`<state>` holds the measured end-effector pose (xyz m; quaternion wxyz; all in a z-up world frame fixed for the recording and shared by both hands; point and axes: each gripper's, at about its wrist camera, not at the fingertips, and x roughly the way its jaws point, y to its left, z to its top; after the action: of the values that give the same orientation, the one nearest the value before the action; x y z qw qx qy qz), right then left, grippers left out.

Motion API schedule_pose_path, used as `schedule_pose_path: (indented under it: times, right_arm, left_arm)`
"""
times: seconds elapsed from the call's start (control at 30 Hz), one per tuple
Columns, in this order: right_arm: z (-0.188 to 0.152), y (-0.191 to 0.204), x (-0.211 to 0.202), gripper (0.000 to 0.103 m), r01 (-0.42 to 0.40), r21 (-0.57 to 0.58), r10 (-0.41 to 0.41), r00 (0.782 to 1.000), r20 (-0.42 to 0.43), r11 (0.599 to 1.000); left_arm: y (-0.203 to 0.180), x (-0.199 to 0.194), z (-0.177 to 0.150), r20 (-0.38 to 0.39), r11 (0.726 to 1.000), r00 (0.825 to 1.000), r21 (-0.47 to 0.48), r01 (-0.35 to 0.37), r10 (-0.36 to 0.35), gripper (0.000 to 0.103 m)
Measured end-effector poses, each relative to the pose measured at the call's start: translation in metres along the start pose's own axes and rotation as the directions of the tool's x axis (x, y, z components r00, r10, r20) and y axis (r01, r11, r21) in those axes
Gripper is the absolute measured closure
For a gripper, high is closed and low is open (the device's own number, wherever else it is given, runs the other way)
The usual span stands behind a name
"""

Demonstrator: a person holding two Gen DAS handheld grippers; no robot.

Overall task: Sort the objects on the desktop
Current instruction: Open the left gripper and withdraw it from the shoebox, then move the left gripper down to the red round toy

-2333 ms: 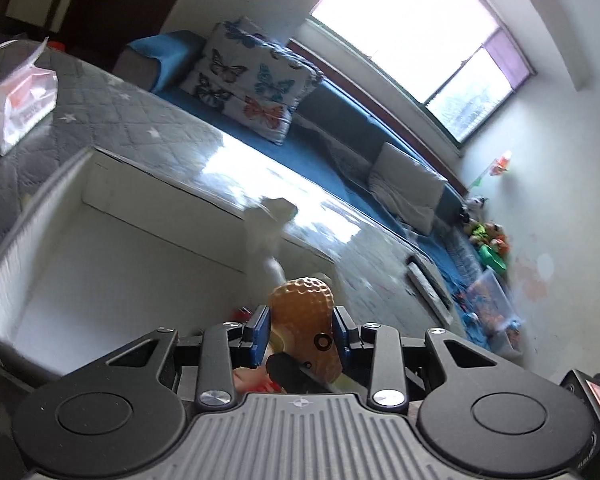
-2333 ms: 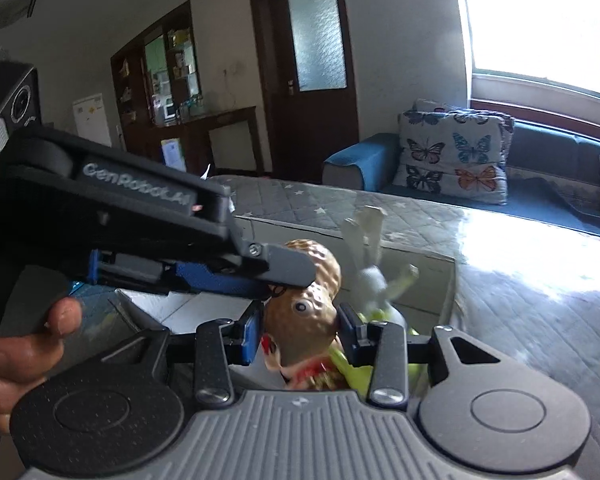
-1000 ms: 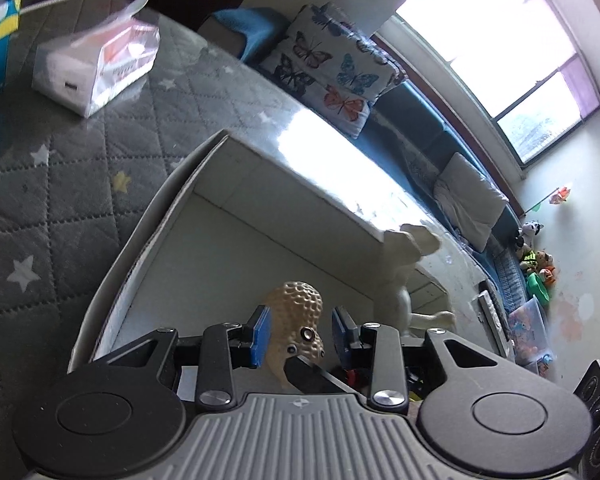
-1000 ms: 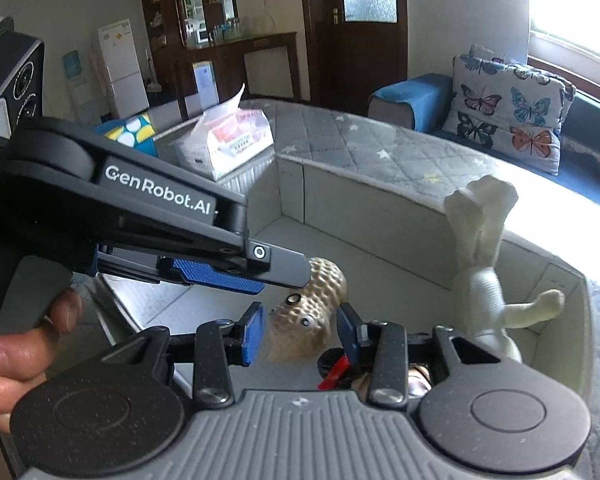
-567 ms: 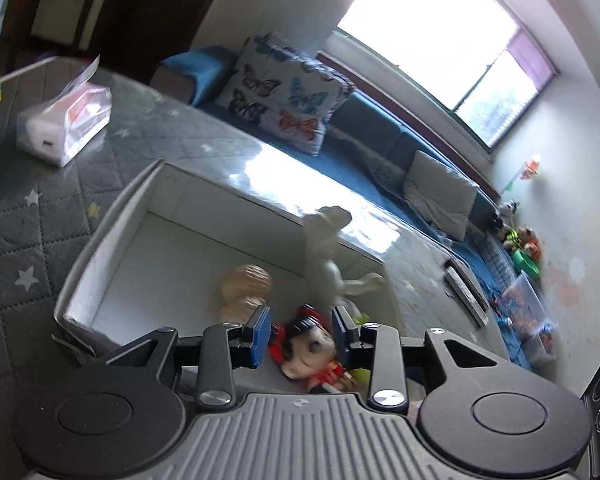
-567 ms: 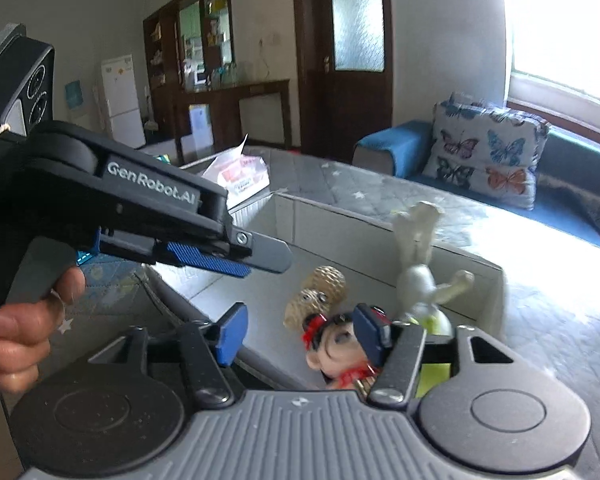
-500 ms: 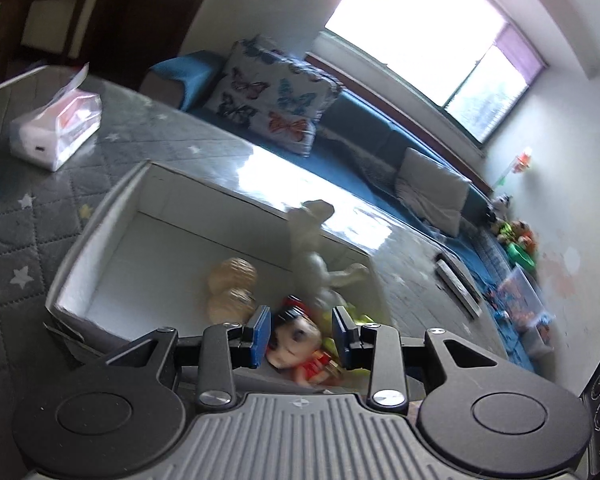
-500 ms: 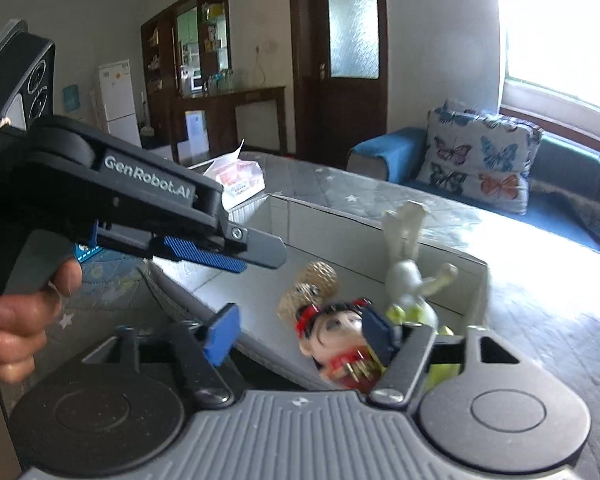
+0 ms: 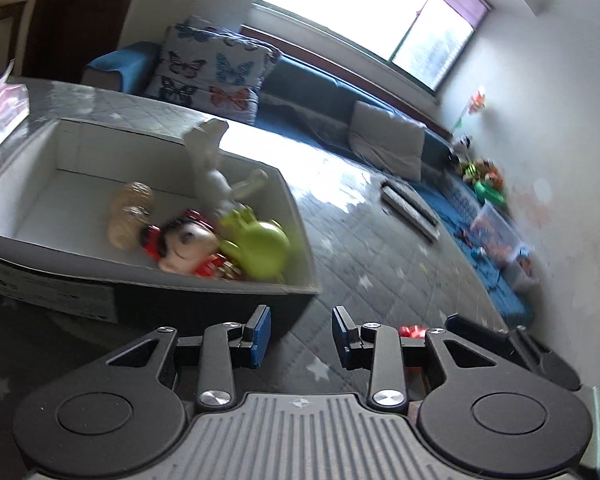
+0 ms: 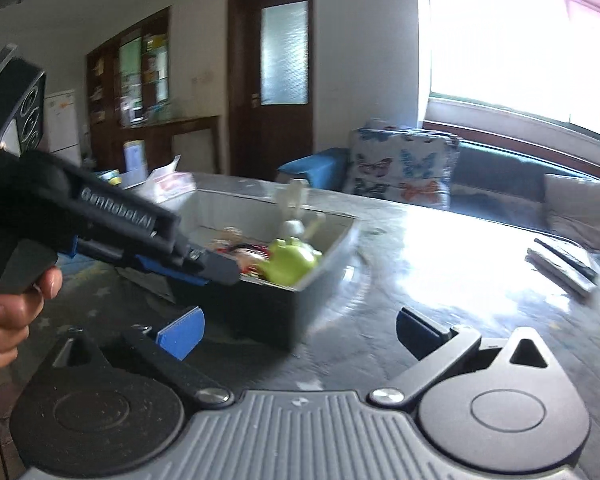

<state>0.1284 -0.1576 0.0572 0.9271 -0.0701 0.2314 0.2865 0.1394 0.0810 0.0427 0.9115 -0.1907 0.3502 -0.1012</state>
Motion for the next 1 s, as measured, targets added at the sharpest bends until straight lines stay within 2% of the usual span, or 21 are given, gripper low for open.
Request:
schedule_pose_path:
  times: [0.13, 0.27, 0.4, 0.67, 1.0]
  right_arm:
    - [-0.015, -0.012, -0.013, 0.000, 0.074, 0.034, -0.074, 0.997, 0.025, 0.997]
    - [-0.031, -0.028, -0.019, 0.000, 0.081, 0.092, -0.083, 0.996, 0.023, 0.992]
    - [-0.045, -0.042, -0.017, 0.000, 0.111, 0.131, -0.109, 0.994, -0.018, 0.985]
    - [-0.067, -0.074, -0.017, 0.000, 0.157, 0.227, -0.151, 0.987, -0.044, 0.961]
    - [-0.083, -0.097, -0.005, 0.000, 0.190, 0.273, -0.168, 0.980, -0.105, 0.943]
  left_arm:
    - [-0.013, 0.011, -0.008, -0.030, 1.000, 0.999, 0.017, 0.019, -0.019, 0.067]
    - [-0.027, 0.023, -0.014, -0.056, 0.998, 0.998, 0.048, 0.032, -0.030, 0.067]
    - [-0.039, 0.036, -0.019, -0.089, 0.996, 0.996, 0.087, 0.038, -0.030, 0.067]
    - [-0.054, 0.060, -0.027, -0.141, 0.991, 0.990, 0.131, 0.005, 0.014, 0.067]
    - [-0.074, 0.081, -0.028, -0.173, 0.985, 0.985, 0.170, 0.013, 0.017, 0.067]
